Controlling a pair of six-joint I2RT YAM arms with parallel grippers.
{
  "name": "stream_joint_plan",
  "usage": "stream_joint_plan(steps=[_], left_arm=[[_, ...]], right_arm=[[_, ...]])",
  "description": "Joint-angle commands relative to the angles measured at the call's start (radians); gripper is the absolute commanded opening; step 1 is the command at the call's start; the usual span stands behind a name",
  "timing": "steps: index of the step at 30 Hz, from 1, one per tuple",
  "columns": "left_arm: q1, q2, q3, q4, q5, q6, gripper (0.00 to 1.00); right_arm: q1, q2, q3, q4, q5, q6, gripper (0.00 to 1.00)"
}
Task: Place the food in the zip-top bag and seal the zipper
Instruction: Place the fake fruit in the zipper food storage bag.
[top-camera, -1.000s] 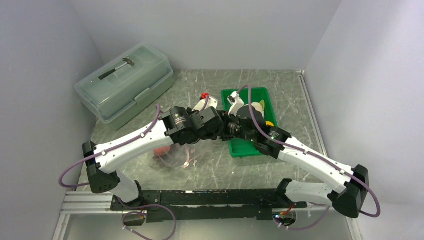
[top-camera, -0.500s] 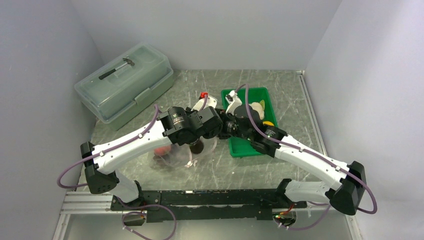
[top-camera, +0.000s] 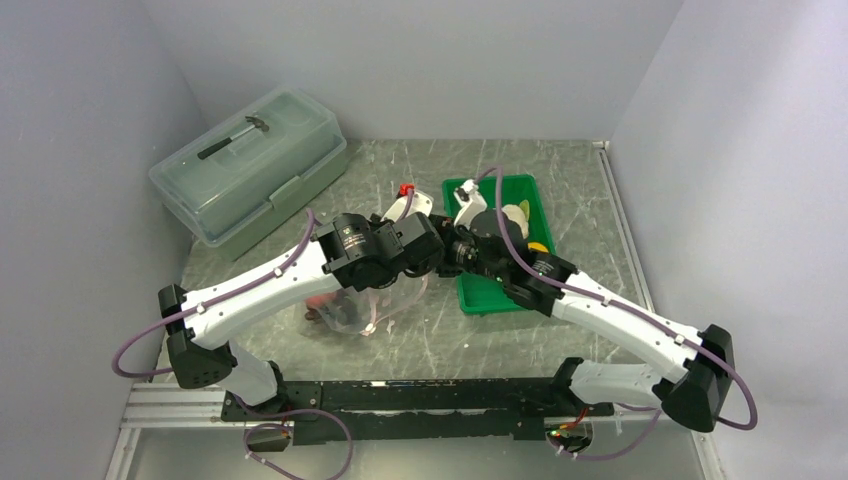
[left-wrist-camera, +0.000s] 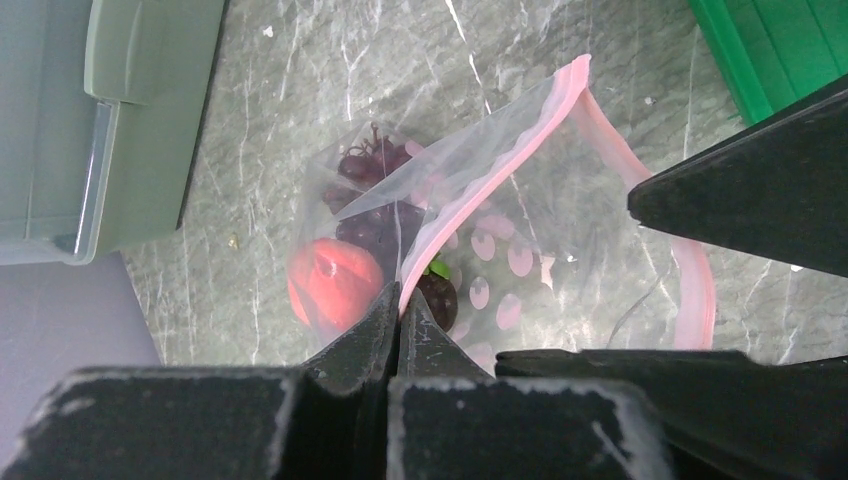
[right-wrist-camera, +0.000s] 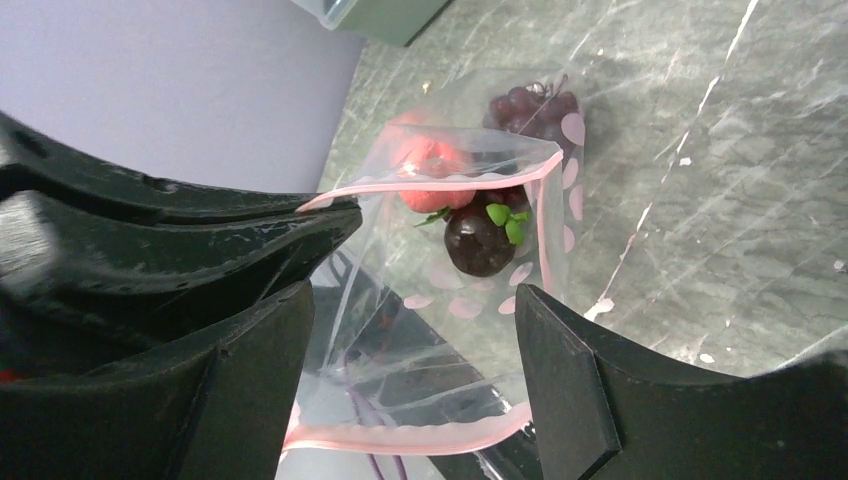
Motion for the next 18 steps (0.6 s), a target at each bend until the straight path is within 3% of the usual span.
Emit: stream_joint_plan(steps=[1,18], left_arm=[[-0.005,-0.036,0.005,0.005,-0.009,-0.016,0.0],[-0.005,-0.026,0.021,-0.005,-0.01,-0.007,0.0]], right_arm=[[0.005,-0.072,0.044,-0.011,0.058,-0.012,0.77],[0.003,-0.244,0.084,-0.374,0.369,-0.121,0.77]])
